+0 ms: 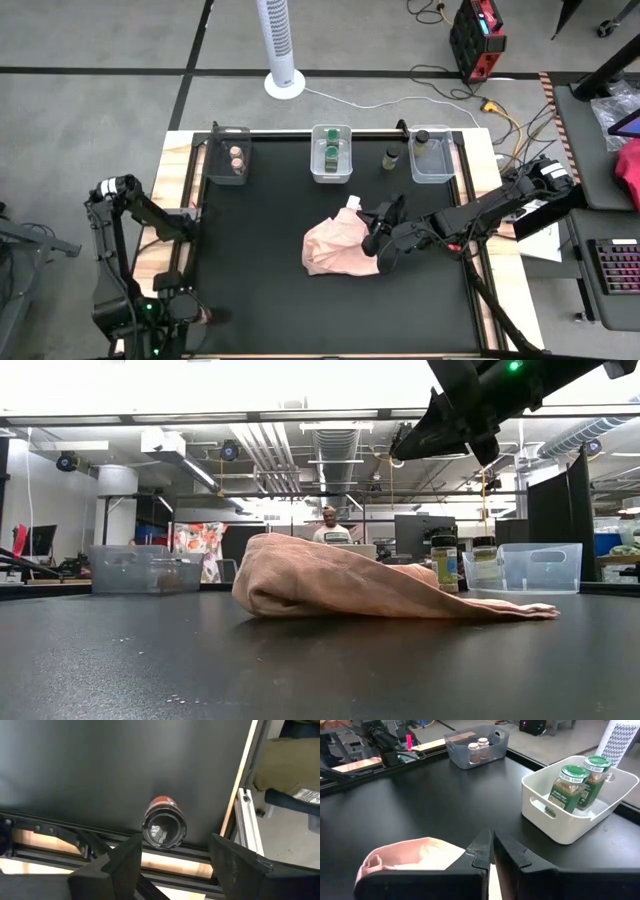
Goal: Sort spices by type
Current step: Put the black brown spice bottle into the transparent bin
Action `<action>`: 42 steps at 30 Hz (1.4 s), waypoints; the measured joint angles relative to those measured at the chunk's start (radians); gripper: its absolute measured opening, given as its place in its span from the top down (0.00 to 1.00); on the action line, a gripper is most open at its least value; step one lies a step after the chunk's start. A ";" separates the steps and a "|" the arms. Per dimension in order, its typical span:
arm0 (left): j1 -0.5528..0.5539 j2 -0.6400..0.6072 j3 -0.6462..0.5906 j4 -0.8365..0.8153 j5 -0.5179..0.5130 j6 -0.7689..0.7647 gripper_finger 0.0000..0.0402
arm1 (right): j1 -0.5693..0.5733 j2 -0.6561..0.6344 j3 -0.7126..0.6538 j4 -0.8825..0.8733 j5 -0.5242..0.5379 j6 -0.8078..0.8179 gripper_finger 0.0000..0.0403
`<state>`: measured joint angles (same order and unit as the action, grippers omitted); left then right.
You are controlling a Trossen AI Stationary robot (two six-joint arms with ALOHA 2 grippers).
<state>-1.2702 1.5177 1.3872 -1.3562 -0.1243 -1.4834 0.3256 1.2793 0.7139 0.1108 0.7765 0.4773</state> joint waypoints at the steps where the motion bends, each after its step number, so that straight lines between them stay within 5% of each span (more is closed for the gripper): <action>1: -0.001 0.000 0.000 0.005 0.000 0.002 0.47 | 0.002 0.000 0.000 0.000 0.000 0.006 0.97; 12: -0.006 0.000 0.001 0.052 -0.001 0.008 0.45 | 0.016 0.000 0.000 0.000 0.001 0.028 0.97; 20: -0.006 0.000 0.000 0.134 0.001 0.025 0.34 | 0.018 0.000 -0.006 -0.002 0.001 0.028 0.97; 32: -0.004 0.009 -0.002 0.239 -0.047 -0.157 0.25 | 0.024 0.000 -0.006 -0.002 0.000 0.028 0.97; 42: -0.003 0.050 -0.002 0.199 -0.043 0.004 0.25 | 0.024 0.000 -0.008 -0.002 0.000 0.039 0.97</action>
<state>-1.2736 1.5672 1.3849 -1.1567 -0.1669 -1.4794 0.3492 1.2793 0.7059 0.1089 0.7761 0.5167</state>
